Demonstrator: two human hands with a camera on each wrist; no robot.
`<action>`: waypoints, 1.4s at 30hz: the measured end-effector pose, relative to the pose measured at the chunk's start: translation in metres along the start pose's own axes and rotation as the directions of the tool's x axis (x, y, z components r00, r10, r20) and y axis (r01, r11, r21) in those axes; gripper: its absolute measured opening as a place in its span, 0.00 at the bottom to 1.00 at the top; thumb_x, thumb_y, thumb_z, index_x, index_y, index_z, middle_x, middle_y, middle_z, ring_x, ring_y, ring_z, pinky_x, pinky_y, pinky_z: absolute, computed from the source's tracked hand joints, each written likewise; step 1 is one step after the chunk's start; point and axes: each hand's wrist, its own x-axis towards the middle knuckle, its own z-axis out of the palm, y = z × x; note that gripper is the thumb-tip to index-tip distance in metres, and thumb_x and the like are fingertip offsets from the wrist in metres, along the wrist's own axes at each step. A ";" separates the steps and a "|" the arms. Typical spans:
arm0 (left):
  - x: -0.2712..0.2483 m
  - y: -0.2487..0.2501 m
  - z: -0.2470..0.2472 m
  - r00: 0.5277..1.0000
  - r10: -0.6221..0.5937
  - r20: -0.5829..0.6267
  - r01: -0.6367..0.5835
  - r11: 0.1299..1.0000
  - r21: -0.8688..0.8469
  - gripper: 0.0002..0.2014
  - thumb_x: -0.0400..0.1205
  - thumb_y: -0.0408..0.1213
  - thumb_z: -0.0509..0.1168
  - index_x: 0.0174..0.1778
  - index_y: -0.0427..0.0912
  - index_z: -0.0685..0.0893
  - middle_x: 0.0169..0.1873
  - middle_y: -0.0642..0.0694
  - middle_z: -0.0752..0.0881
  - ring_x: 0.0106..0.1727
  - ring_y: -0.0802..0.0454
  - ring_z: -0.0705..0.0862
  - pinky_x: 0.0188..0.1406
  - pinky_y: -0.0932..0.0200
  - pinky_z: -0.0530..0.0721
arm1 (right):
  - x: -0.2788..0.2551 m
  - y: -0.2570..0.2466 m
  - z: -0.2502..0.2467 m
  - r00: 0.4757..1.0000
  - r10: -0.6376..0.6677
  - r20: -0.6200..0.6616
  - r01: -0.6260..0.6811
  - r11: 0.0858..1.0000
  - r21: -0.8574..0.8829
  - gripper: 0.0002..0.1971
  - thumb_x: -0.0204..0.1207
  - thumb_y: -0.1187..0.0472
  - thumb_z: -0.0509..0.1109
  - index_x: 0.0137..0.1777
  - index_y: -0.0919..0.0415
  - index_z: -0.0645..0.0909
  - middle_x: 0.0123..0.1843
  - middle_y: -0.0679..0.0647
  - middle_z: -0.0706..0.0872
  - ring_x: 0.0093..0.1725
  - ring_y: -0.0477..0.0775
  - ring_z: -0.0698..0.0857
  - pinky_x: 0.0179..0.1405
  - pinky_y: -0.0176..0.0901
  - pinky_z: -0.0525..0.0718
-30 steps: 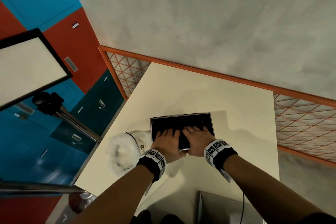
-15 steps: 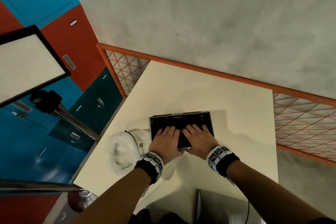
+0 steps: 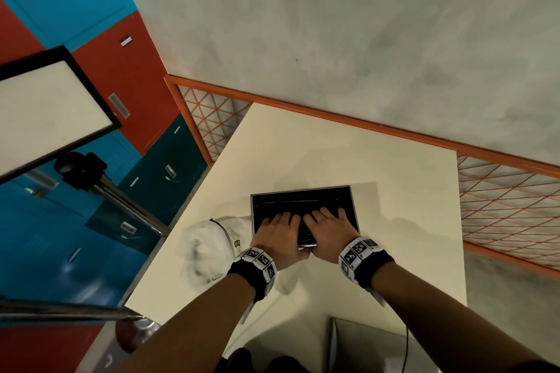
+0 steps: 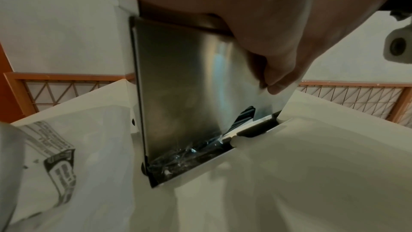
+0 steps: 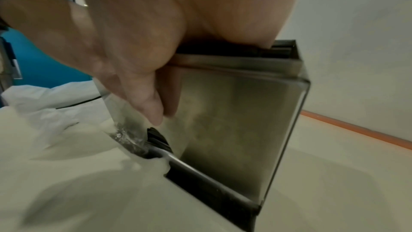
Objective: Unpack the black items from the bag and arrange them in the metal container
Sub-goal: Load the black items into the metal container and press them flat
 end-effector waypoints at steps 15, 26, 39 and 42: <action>-0.001 0.001 -0.001 1.000 0.003 0.019 -0.004 0.998 0.058 0.36 0.70 0.67 0.63 0.67 0.46 0.75 0.61 0.45 0.81 0.63 0.43 0.78 0.63 0.45 0.74 | -0.003 -0.003 -0.006 1.000 0.011 0.013 -0.011 1.000 -0.010 0.29 0.68 0.47 0.70 0.69 0.54 0.71 0.66 0.50 0.75 0.67 0.57 0.73 0.61 0.65 0.70; -0.002 0.001 0.000 1.000 -0.002 0.017 0.002 1.000 0.030 0.35 0.71 0.69 0.60 0.66 0.47 0.74 0.64 0.46 0.78 0.65 0.44 0.76 0.64 0.43 0.73 | -0.002 -0.005 -0.010 0.999 0.006 0.031 -0.005 1.000 -0.023 0.29 0.70 0.47 0.70 0.70 0.55 0.71 0.69 0.52 0.72 0.69 0.59 0.71 0.61 0.65 0.70; -0.003 0.001 0.002 1.000 -0.001 -0.003 0.001 1.000 0.017 0.34 0.72 0.69 0.59 0.66 0.47 0.74 0.62 0.47 0.77 0.65 0.44 0.75 0.62 0.43 0.73 | 0.005 0.001 -0.008 0.991 0.042 0.128 -0.043 0.999 0.012 0.35 0.65 0.45 0.75 0.71 0.51 0.67 0.68 0.53 0.76 0.68 0.58 0.75 0.64 0.65 0.73; -0.004 0.002 0.001 1.000 -0.003 -0.010 0.003 1.000 0.028 0.36 0.71 0.69 0.58 0.66 0.47 0.74 0.62 0.47 0.77 0.64 0.44 0.74 0.62 0.42 0.73 | 0.005 0.002 -0.008 0.993 0.012 0.116 -0.016 0.999 0.037 0.36 0.64 0.44 0.75 0.70 0.51 0.67 0.68 0.51 0.75 0.69 0.57 0.75 0.64 0.65 0.73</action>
